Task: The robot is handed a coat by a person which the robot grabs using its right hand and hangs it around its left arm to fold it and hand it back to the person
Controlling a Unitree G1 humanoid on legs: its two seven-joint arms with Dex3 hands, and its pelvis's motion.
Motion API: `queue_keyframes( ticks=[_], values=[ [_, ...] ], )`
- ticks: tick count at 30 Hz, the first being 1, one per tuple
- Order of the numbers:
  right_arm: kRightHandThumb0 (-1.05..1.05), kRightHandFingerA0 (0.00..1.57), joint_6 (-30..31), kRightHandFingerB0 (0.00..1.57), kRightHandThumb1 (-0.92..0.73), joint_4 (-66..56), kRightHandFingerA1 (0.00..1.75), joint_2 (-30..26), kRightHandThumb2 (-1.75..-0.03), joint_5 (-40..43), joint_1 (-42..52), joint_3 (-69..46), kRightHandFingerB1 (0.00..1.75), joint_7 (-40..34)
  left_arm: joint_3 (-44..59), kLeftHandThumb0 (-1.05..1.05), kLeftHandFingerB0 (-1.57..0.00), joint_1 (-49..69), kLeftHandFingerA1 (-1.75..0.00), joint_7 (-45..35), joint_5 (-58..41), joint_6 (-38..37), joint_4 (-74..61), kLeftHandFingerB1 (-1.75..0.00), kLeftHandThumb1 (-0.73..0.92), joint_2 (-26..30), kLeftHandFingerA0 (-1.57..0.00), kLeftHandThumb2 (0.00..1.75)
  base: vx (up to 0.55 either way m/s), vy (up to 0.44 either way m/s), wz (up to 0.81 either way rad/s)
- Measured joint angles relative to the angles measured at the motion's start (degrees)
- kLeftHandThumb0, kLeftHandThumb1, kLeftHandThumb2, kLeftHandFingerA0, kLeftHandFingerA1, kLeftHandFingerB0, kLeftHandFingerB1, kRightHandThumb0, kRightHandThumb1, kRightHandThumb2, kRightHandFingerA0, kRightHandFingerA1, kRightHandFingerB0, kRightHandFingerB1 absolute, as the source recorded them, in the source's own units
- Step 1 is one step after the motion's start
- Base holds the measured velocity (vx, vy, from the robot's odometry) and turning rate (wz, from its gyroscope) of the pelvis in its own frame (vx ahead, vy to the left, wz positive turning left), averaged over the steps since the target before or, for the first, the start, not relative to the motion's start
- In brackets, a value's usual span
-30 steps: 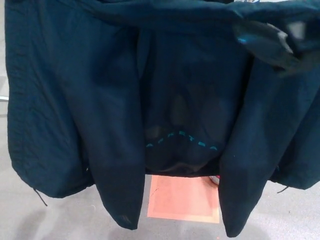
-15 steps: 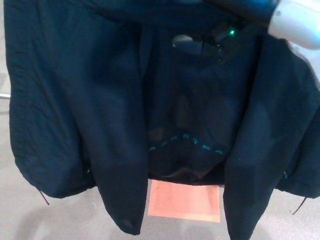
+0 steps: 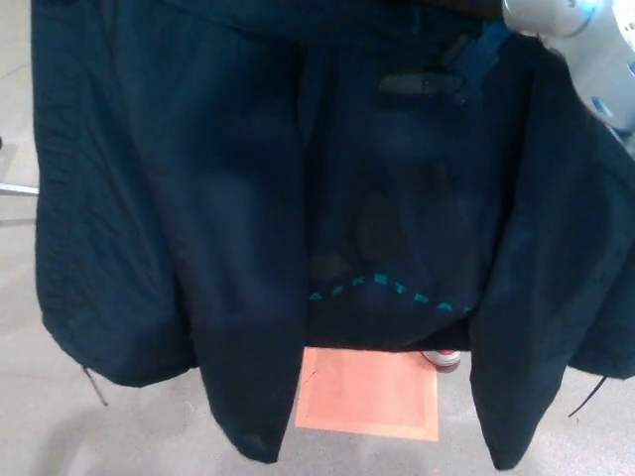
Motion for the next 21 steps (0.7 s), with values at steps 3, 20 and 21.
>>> queue_keyframes(
  ticks=[3, 20, 21],
  values=[
    [-0.89, 0.7, 0.0, 0.59, -0.59, 2.9, 0.57, 0.5, -0.97, -2.9, -1.4, 1.7, 0.49, -0.1, 0.1, -0.66, -0.21, 0.1, -0.32, -0.1, 0.0, -0.4, 0.0, -0.3, 0.92, 0.0, -0.25, 0.7, 0.0, 0.0, 0.0],
    [-0.33, 0.82, -3.4, 0.64, -0.66, 7.7, 0.81, 1.5, -1.05, -15.3, -1.5, 4.3, 0.7, -12.2, 1.7, -0.64, -0.22, 0.7, -0.34, -1.6, -0.1, -2.6, 0.0, -0.32, 0.92, 0.0, -0.26, 0.73, 0.0, 0.0, 0.0],
    [-0.36, 0.77, -3.6, 0.67, -0.83, 8.1, 1.56, 1.6, -0.7, -15.5, -1.2, 3.6, 1.17, -13.6, 1.7, -0.63, -0.21, 0.8, -0.34, -1.6, -0.1, -2.7, 0.0, -0.32, 0.92, 0.0, -0.26, 0.73, 0.0, 0.0, 0.0]
  ],
)
